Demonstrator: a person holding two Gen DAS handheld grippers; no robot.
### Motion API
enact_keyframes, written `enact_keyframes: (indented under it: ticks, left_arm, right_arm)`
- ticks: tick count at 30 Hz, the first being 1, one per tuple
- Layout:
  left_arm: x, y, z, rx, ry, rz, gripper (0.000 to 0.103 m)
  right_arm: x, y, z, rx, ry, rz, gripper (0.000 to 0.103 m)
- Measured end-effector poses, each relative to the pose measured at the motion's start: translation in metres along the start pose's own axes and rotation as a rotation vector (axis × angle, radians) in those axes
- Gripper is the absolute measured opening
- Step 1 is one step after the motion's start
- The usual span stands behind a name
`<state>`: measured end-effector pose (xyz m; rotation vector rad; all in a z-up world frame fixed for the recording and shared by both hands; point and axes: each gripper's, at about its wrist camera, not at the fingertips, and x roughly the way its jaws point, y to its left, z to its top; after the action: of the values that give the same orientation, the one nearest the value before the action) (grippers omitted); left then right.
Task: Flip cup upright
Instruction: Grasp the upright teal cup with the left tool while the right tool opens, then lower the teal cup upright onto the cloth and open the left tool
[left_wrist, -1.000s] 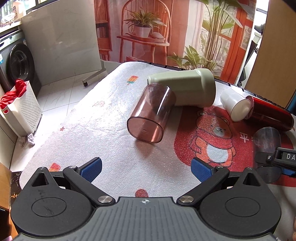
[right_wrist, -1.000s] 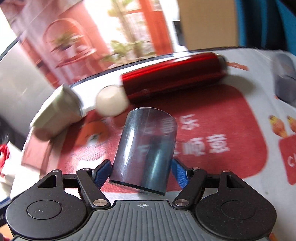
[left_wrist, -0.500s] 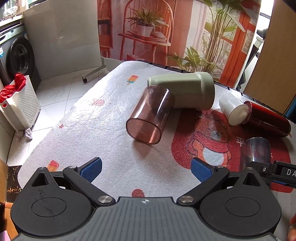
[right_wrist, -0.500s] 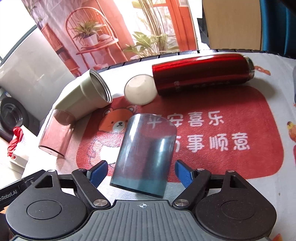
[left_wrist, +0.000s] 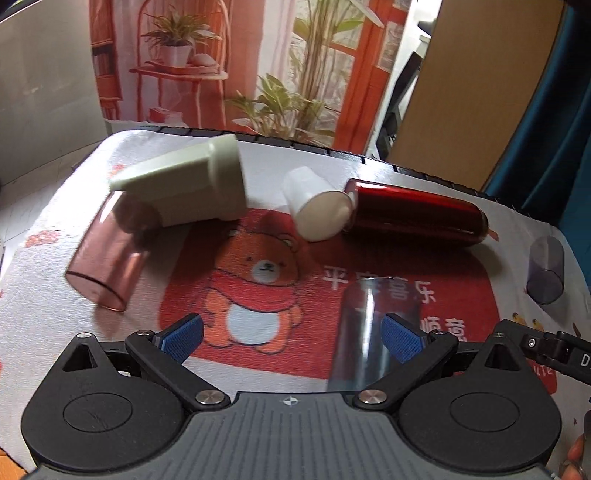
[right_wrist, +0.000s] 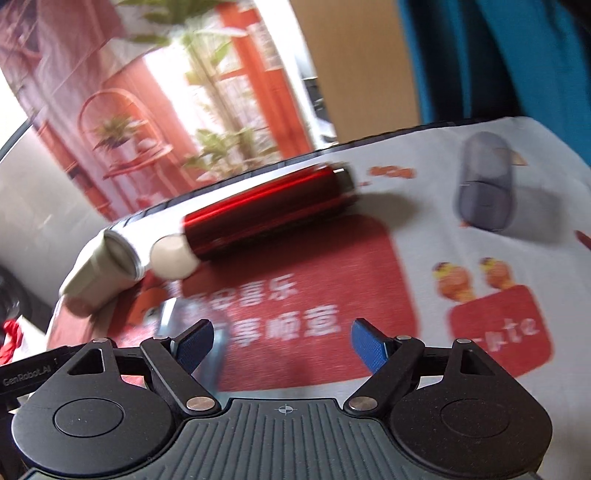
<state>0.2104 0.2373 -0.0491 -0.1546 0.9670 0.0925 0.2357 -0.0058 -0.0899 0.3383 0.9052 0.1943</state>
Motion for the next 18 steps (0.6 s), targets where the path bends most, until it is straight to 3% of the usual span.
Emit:
enact_keyframes:
  ticks: [3,6,8,9,10,12,18]
  left_arm:
    - [0.024,-0.018,0.004,0.022,0.049,-0.032,0.103]
    - [0.044,-0.030,0.003,0.056,0.093,0.014,0.103]
    - [0.055,-0.034,0.003,0.080,0.111,0.046,0.100]
    - [0.058,-0.035,0.002,0.088,0.116,0.059,0.092]
    - [0.059,-0.034,0.002,0.085,0.117,0.061,0.080]
    - [0.056,-0.027,-0.001,0.060,0.114,0.063,0.070]
    - [0.024,0.001,-0.014,0.018,0.022,0.072,0.069]
  right_arm:
    - [-0.011,-0.029,0.002,0.056,-0.027,-0.028,0.079]
    - [-0.017,-0.051,0.001,0.094,-0.039,-0.047,0.079]
    - [-0.019,-0.059,0.000,0.110,-0.044,-0.054,0.079]
    - [-0.019,-0.063,-0.001,0.116,-0.045,-0.054,0.079]
    - [-0.020,-0.066,-0.003,0.123,-0.047,-0.054,0.079]
    - [-0.020,-0.069,-0.004,0.131,-0.048,-0.051,0.079]
    - [-0.021,-0.060,-0.009,0.123,-0.050,-0.022,0.080]
